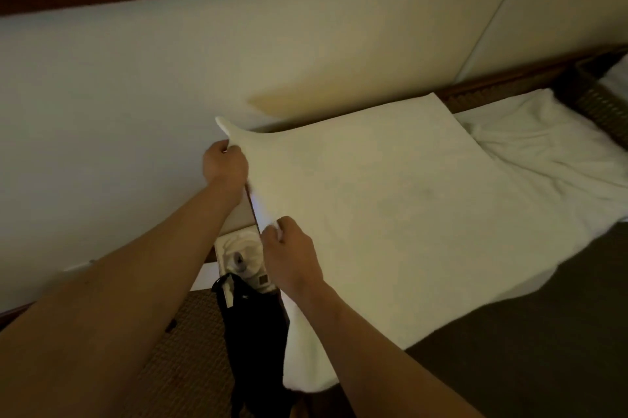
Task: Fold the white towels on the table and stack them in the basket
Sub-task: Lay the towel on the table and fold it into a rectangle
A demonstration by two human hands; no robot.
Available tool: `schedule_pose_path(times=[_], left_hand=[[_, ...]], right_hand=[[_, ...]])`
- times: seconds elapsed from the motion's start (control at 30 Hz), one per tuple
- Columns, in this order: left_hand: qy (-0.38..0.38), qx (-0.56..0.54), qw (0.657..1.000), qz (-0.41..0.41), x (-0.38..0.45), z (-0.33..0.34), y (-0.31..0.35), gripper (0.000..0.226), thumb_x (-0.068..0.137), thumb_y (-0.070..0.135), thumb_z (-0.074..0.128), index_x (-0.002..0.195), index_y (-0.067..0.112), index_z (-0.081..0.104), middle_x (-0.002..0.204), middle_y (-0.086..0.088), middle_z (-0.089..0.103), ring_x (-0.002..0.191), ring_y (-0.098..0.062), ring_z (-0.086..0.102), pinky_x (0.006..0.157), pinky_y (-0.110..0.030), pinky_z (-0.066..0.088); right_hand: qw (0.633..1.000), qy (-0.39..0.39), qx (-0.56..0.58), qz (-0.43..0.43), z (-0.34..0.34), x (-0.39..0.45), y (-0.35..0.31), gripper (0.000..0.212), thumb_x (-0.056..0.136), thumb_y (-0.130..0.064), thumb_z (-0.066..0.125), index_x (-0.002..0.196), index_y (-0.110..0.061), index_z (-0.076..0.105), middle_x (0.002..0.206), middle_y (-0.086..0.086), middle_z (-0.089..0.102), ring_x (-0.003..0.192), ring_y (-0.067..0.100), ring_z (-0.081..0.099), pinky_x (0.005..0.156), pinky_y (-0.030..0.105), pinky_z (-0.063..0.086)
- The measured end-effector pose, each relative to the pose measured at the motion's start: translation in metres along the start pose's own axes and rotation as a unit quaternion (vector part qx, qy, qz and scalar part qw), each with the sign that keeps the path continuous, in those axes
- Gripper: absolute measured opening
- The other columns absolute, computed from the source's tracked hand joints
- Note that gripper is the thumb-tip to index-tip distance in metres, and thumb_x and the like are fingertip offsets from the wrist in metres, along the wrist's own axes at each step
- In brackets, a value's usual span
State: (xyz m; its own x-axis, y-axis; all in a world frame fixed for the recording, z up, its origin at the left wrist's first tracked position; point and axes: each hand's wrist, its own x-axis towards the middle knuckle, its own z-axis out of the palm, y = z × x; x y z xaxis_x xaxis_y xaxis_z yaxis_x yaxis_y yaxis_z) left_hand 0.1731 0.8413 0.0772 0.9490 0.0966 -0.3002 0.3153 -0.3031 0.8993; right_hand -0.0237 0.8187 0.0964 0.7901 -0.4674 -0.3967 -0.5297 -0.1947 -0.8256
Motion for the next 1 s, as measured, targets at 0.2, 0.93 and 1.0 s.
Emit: schedule_pose_path(times=[0.2,0.93,1.0], left_hand=[[-0.077,-0.01,0.996,0.035,-0.043,0.061,0.053,0.043,0.1,0.02,0.052,0.142,0.014,0.058,0.136,-0.007,0.062,0.122,-0.028,0.06,0.103,-0.038,0.051],[-0.127,0.209,0.946,0.212,-0.078,0.382,0.059,0.035,0.099,0.019,0.061,0.134,0.017,0.061,0.134,-0.005,0.058,0.115,-0.024,0.06,0.101,-0.034,0.046],[-0.087,0.32,0.91,0.25,-0.043,0.356,0.052,0.038,0.097,0.026,0.059,0.134,0.02,0.06,0.138,-0.007,0.057,0.122,-0.033,0.056,0.105,-0.049,0.045]], right_hand=[[0.993,0.115,-0.017,-0.032,-0.08,0.015,0.012,0.041,0.103,-0.044,0.047,0.072,-0.017,0.049,0.068,-0.004,0.055,0.065,0.014,0.054,0.063,0.032,0.042],[0.968,0.158,-0.143,0.131,-0.442,0.244,0.179,0.029,0.098,-0.04,0.05,0.087,-0.015,0.059,0.081,-0.001,0.064,0.073,0.016,0.06,0.063,0.03,0.043],[0.974,0.137,-0.146,0.102,-0.447,0.28,0.162,0.031,0.098,-0.044,0.052,0.094,-0.015,0.061,0.084,-0.004,0.063,0.077,0.016,0.061,0.066,0.031,0.044]])
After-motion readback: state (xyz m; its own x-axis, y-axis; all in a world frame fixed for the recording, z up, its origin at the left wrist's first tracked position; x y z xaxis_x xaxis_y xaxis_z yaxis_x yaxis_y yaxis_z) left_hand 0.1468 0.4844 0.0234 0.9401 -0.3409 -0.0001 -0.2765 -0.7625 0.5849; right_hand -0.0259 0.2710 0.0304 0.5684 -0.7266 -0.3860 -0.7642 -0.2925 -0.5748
